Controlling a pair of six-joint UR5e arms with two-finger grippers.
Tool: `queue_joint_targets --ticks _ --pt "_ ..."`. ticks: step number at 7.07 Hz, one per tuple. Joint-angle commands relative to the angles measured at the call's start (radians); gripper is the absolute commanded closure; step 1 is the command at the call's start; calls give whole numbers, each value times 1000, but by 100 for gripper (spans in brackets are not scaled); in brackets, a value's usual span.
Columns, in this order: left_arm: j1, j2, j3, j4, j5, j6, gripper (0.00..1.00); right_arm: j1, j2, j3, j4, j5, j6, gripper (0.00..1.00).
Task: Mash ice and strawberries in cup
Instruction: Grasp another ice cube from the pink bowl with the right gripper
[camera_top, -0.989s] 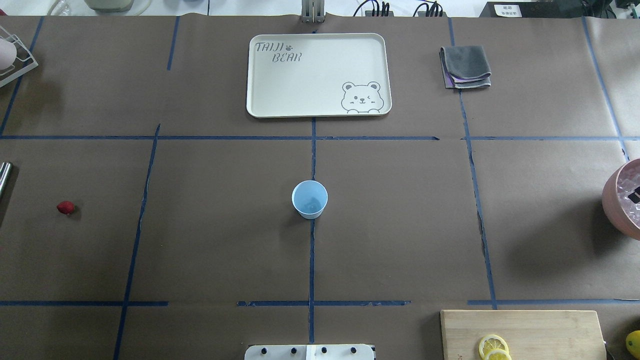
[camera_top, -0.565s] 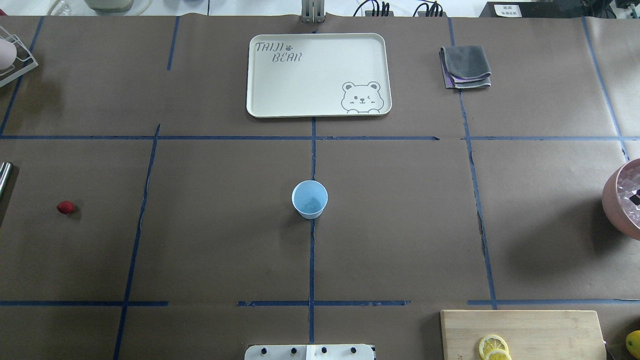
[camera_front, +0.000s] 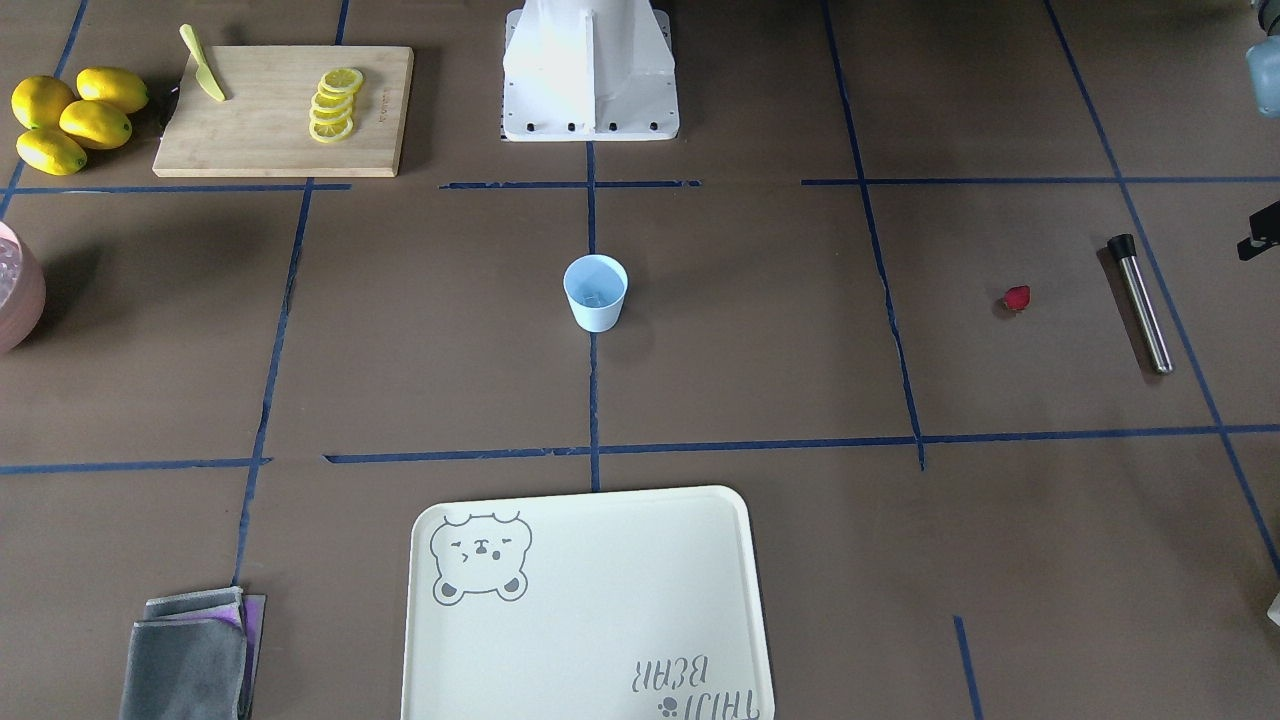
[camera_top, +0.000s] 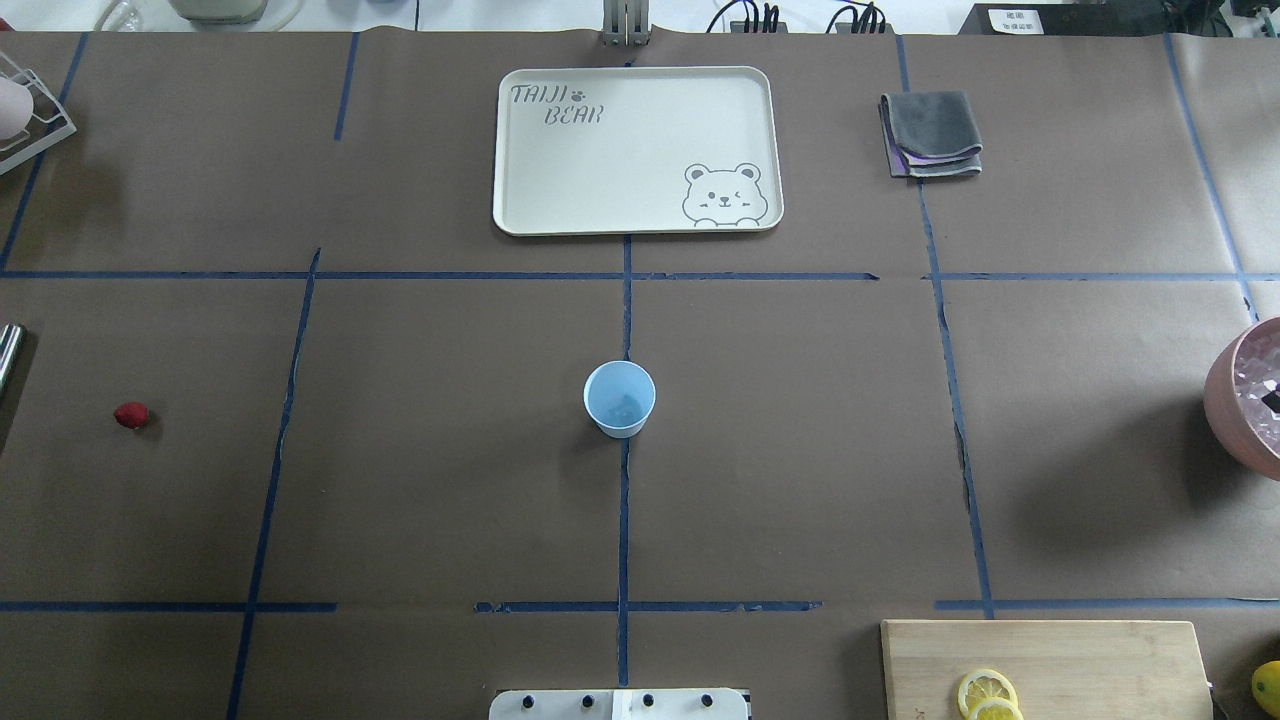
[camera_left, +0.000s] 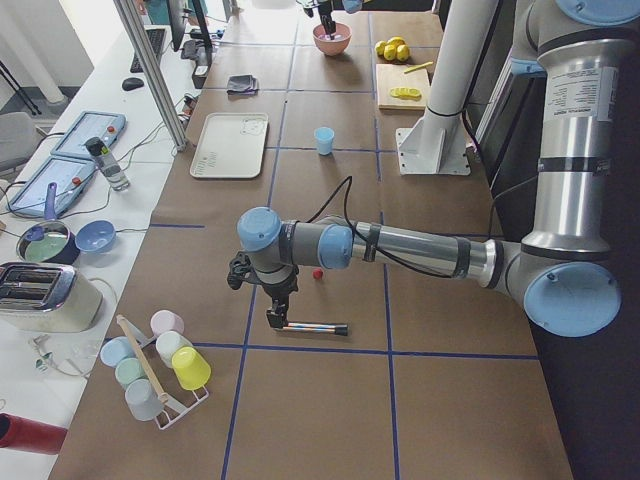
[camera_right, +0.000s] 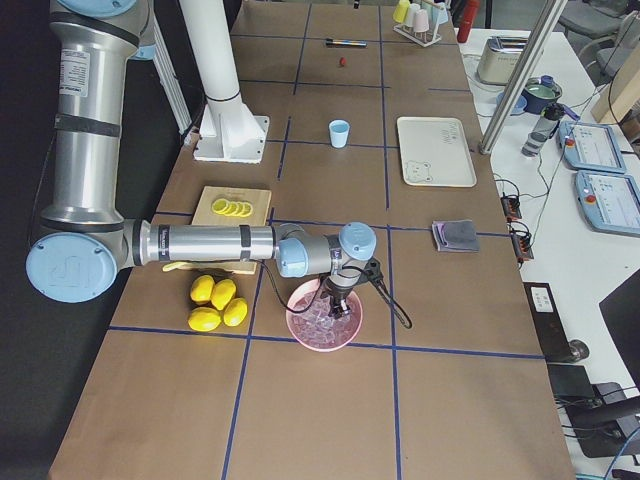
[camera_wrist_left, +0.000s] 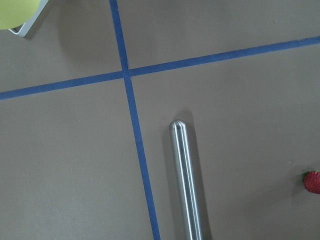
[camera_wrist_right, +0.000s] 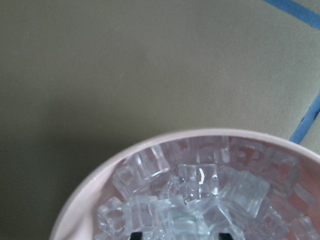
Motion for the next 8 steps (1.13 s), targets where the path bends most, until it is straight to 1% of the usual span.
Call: queue_joint_targets --ticks 1,2,5,6,7,8 --pt "0 0 0 0 0 -2 0 0 0 4 2 0 -2 58" --pt "0 2 0 0 0 0 0 0 1 6 2 0 -2 66" --pt "-1 2 0 0 -2 -2 0 3 -2 18 2 0 -3 86" --pt "-1 3 0 0 -2 -2 0 11 -4 61 -7 2 -4 93" --pt "-1 3 0 0 -2 -2 0 37 -4 143 -66 12 -4 97" --pt "0 3 0 0 -2 -2 0 47 3 258 -200 2 -4 97"
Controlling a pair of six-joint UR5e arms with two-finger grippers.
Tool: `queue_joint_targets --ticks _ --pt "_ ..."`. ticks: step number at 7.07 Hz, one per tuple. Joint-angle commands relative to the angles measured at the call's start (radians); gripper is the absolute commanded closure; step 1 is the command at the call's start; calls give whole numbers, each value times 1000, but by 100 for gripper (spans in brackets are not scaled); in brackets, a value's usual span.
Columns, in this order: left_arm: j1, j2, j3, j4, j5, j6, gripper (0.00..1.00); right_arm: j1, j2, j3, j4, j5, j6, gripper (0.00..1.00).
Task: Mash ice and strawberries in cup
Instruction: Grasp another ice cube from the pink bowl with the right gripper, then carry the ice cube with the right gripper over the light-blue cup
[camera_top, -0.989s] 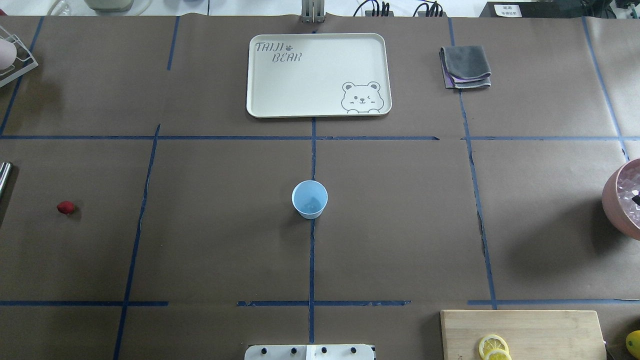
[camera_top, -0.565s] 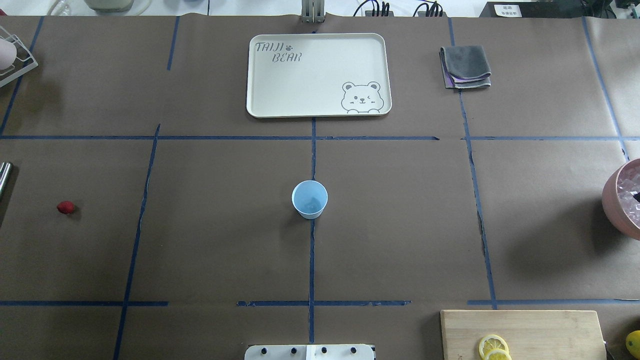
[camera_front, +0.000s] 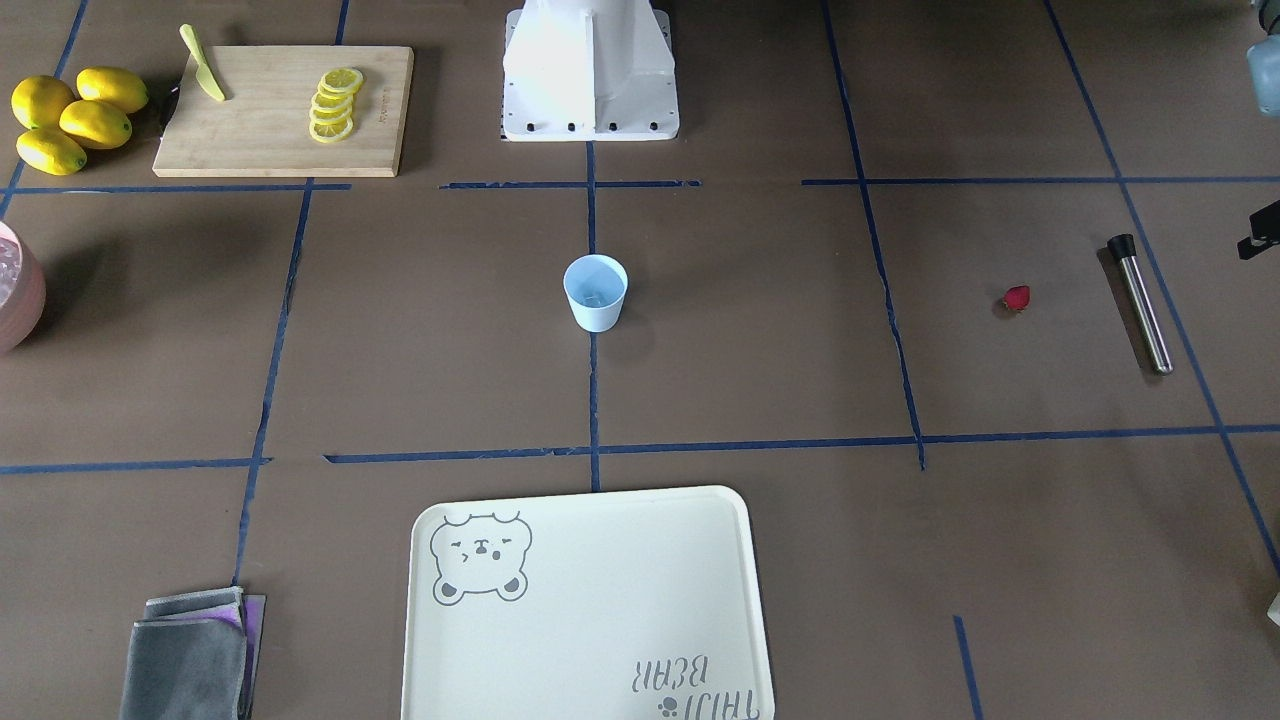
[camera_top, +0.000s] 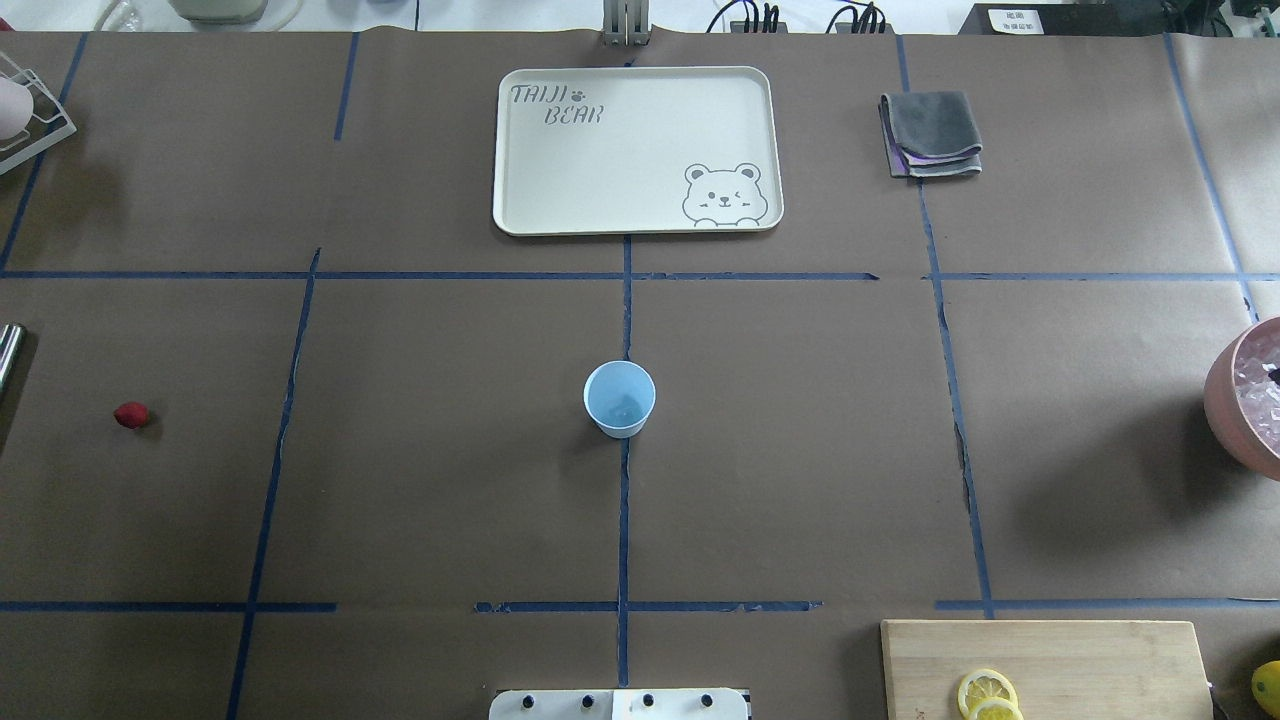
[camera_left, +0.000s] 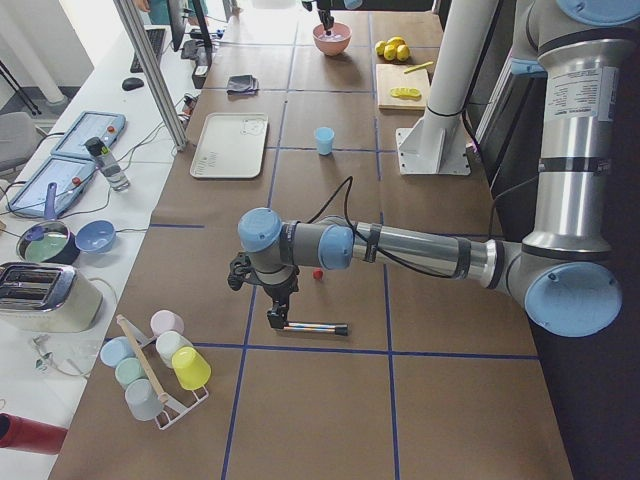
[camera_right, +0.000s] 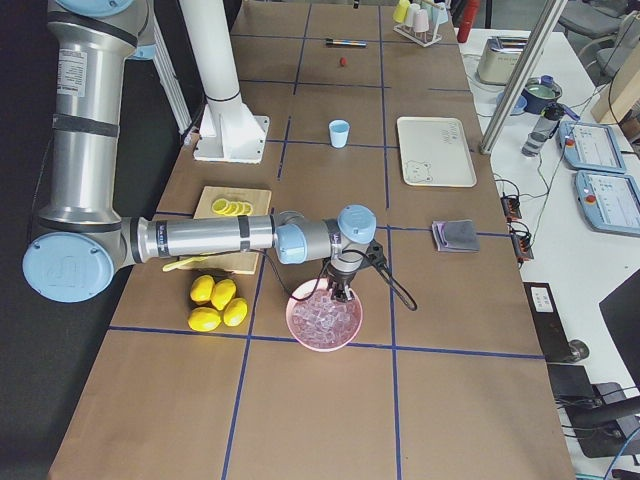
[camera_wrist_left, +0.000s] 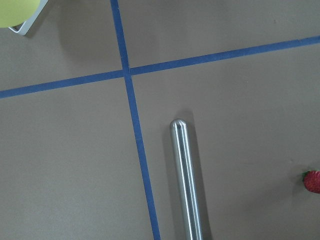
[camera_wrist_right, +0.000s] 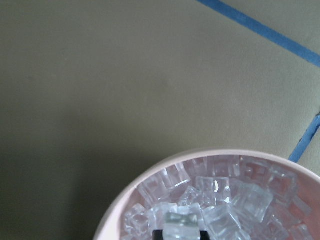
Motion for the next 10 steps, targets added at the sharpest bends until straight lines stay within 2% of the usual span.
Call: queue_joint_targets --ticks 1,3,5,7,8,9,10 --pt "1 2 0 0 0 0 0 16 30 201 -222 -6 0 97" --pt "0 3 0 0 0 2 0 -42 183 236 -355 8 73 97" --pt "1 6 0 0 0 2 0 -201 404 228 -472 -3 344 98" --pt "1 6 2 0 0 2 0 -355 575 181 -470 -9 700 97" --pt "1 6 0 0 0 0 0 -422 663 152 -468 -42 841 97" --pt "1 3 -3 0 1 -2 0 -506 737 123 -465 -110 976 97" --pt "1 2 -2 0 9 -2 0 -582 821 47 -390 -179 1111 97"
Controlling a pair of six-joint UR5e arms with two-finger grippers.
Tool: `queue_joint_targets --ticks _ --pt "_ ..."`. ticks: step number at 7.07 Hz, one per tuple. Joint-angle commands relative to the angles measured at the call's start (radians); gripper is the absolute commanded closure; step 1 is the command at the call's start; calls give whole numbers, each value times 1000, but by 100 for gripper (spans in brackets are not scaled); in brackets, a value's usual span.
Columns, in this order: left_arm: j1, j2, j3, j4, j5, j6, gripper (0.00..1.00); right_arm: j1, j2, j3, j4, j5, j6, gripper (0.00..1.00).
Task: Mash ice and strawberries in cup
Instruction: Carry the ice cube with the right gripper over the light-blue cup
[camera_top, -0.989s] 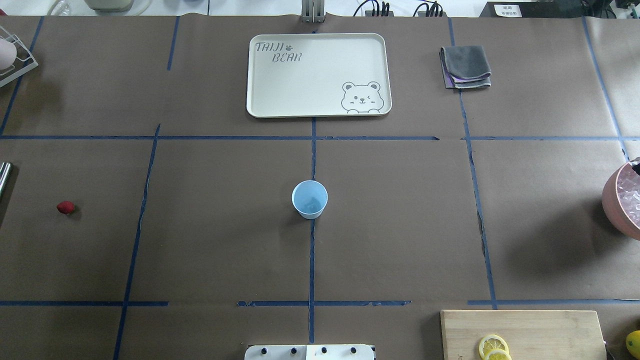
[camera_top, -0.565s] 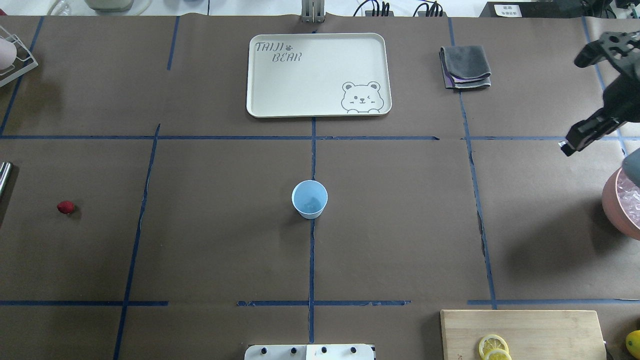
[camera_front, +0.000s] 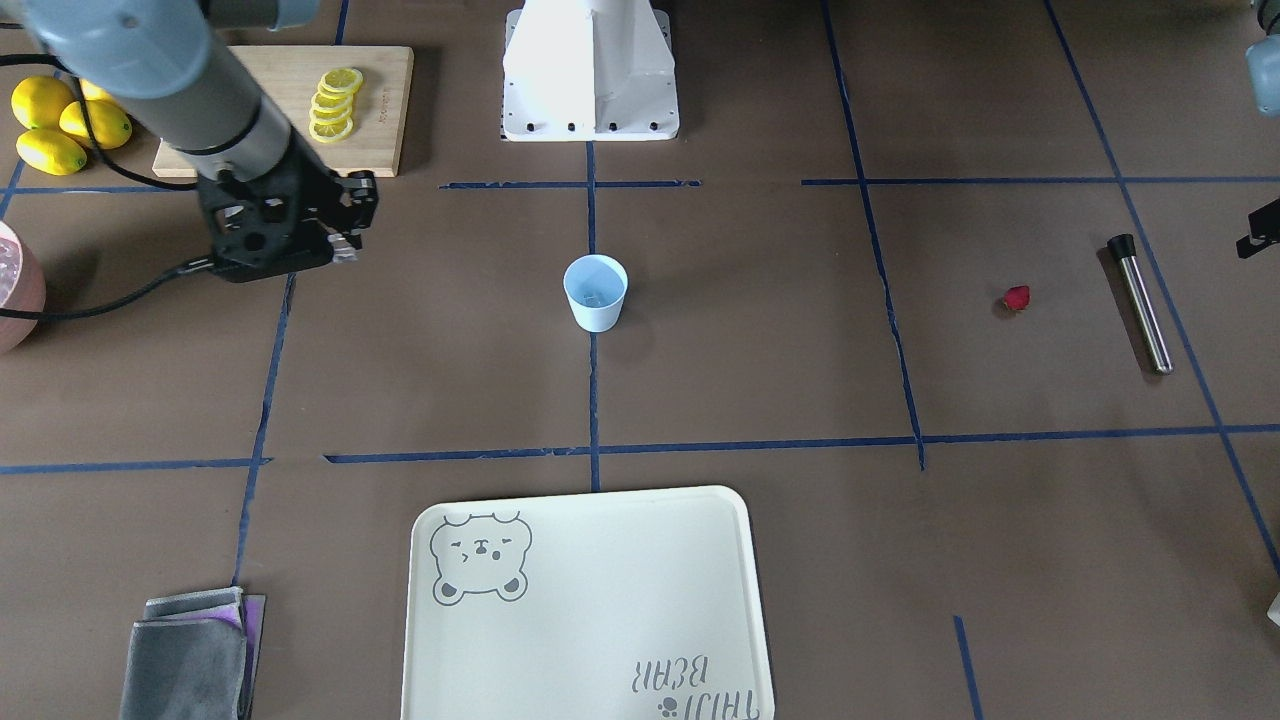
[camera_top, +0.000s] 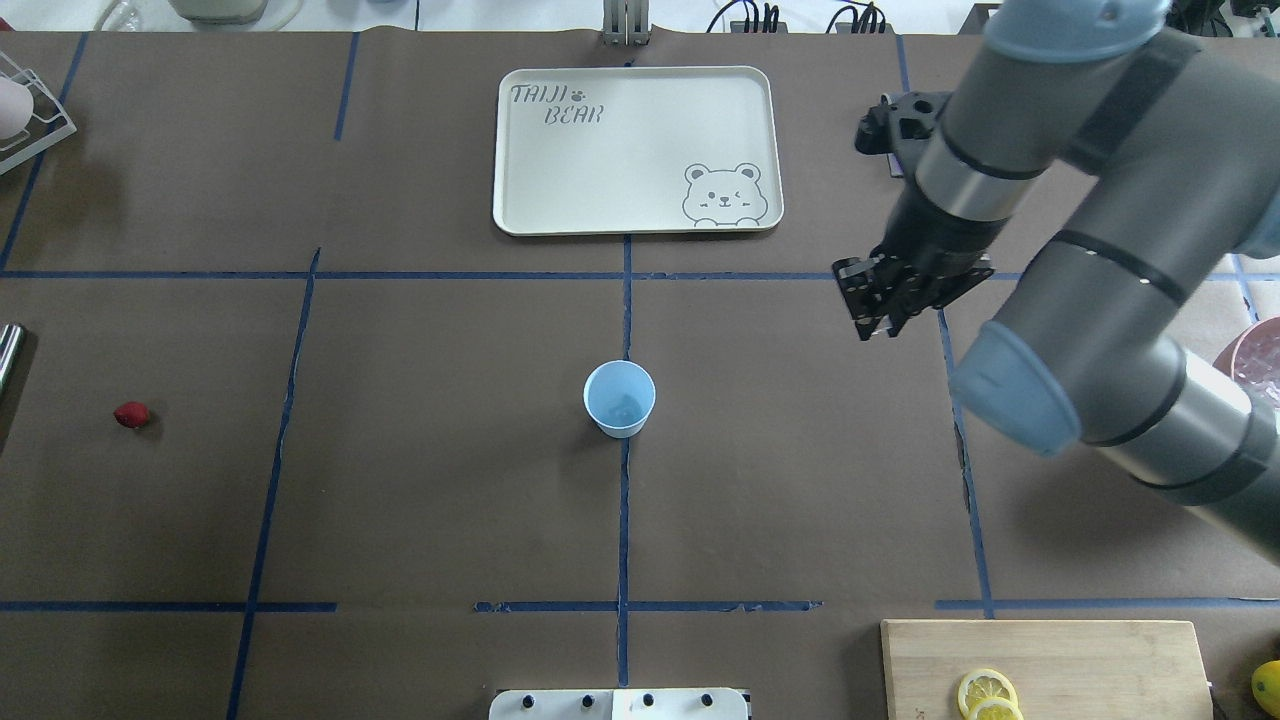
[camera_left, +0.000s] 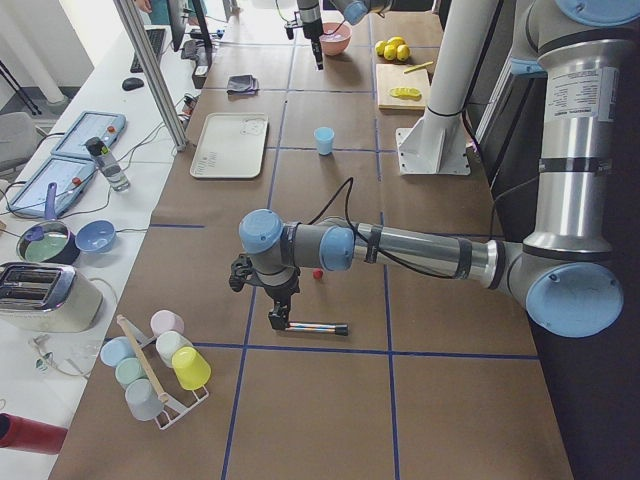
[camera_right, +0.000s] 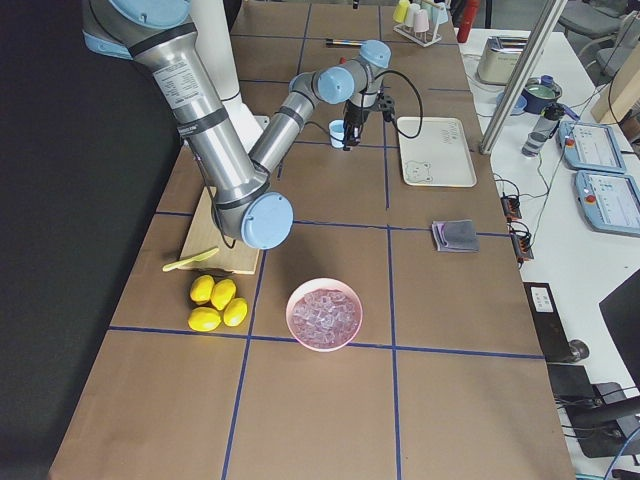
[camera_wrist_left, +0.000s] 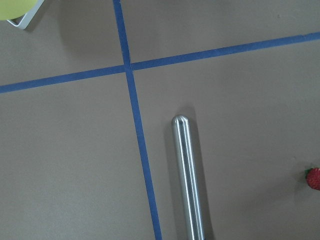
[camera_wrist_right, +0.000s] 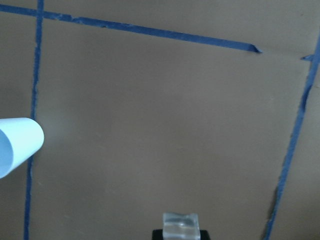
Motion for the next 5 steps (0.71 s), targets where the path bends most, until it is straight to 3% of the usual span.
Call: queue_joint_targets --ticks 1,2,3,5 --pt "0 -4 0 0 6 -1 0 -162 155 -178 200 -137 305 97" --pt "2 -5 0 0 6 1 0 -211 225 -291 259 -199 334 97" --pt "0 -5 1 0 6 1 0 -250 271 -347 260 -224 336 97" --pt "0 -5 4 0 6 2 0 -289 286 -355 260 -251 339 97"
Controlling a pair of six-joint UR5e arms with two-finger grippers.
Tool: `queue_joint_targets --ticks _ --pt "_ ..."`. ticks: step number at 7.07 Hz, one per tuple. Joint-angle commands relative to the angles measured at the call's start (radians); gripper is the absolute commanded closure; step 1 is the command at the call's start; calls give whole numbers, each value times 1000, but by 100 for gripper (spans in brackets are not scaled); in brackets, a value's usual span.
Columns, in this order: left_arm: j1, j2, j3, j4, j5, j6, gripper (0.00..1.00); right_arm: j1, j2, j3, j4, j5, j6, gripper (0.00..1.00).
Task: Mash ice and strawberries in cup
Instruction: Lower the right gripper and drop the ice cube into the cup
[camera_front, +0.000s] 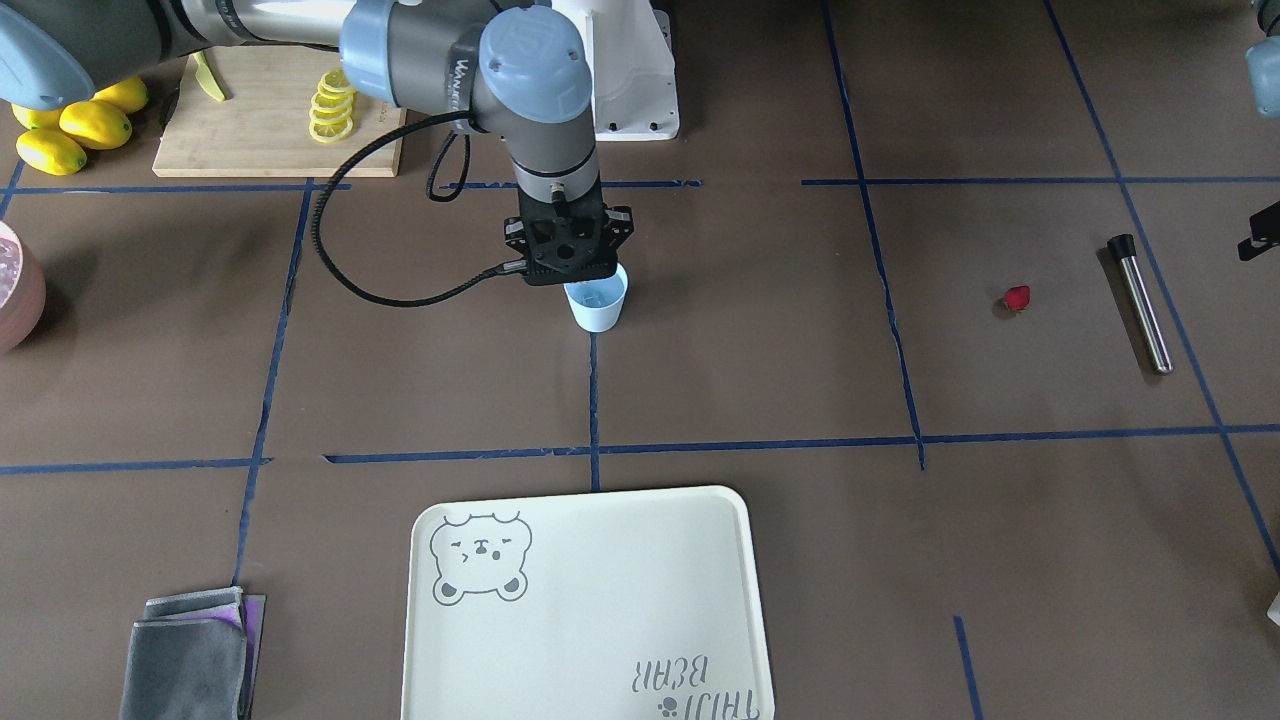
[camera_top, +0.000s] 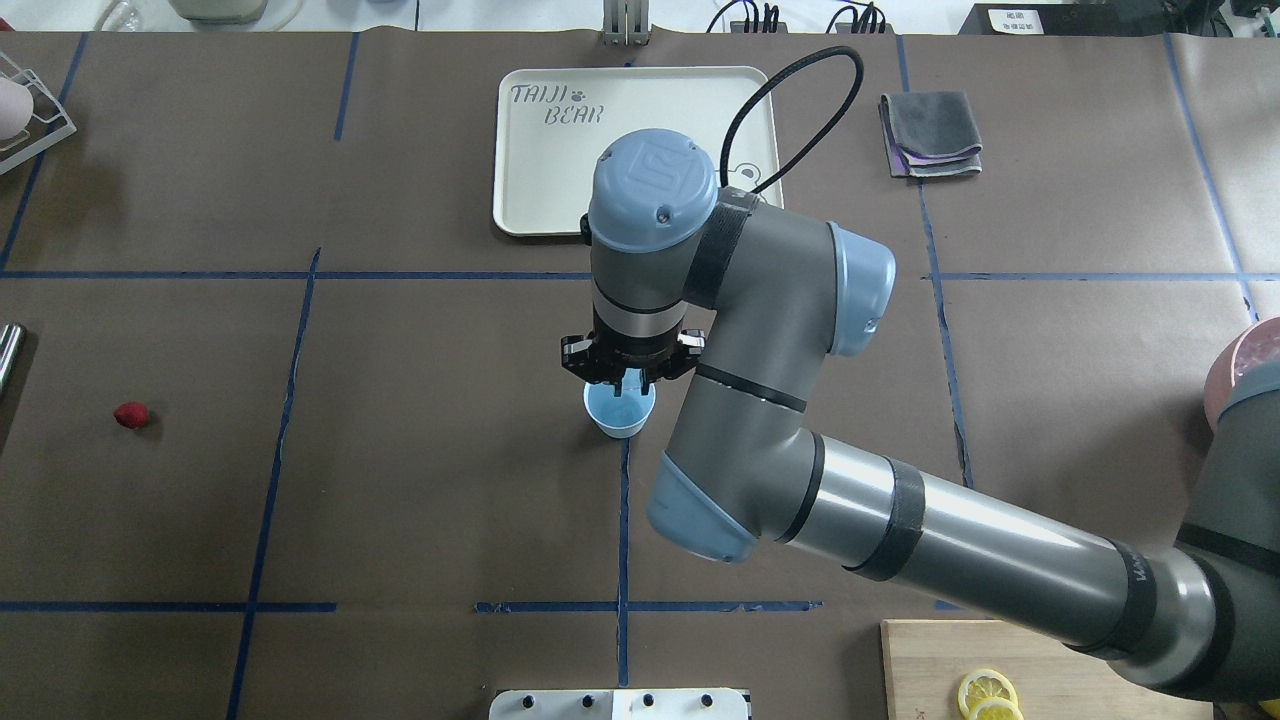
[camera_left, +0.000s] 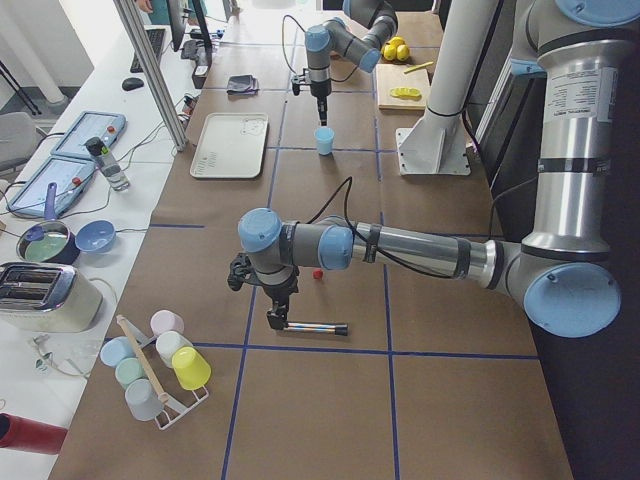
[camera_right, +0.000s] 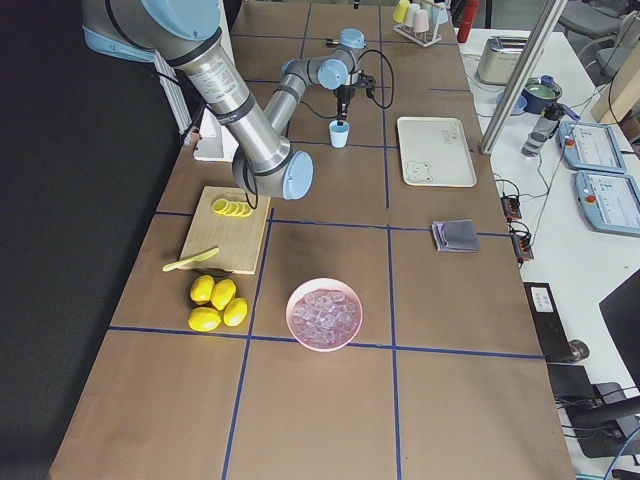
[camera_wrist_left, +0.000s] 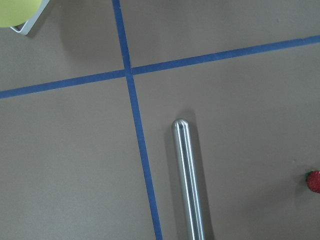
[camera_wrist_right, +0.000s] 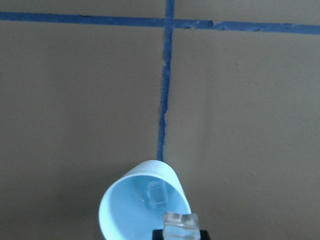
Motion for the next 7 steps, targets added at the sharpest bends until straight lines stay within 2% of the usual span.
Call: queue_joint_targets --ticks 1,2,3,4,6,7 --pt "1 -2 1 0 0 -1 0 -25 12 -13 2 -16 4 97" --pt "1 -3 1 0 0 -1 0 -25 11 -13 2 -16 4 96" --pt "1 -3 1 2 0 -1 0 -25 12 -13 2 -16 4 91" --pt "1 -3 1 2 0 -1 0 -24 12 -13 2 -17 4 62" --pt "1 -3 3 2 0 -1 0 -21 12 -4 4 -17 4 35" --pt "1 -3 3 2 0 -1 0 -21 11 -4 4 -17 4 29"
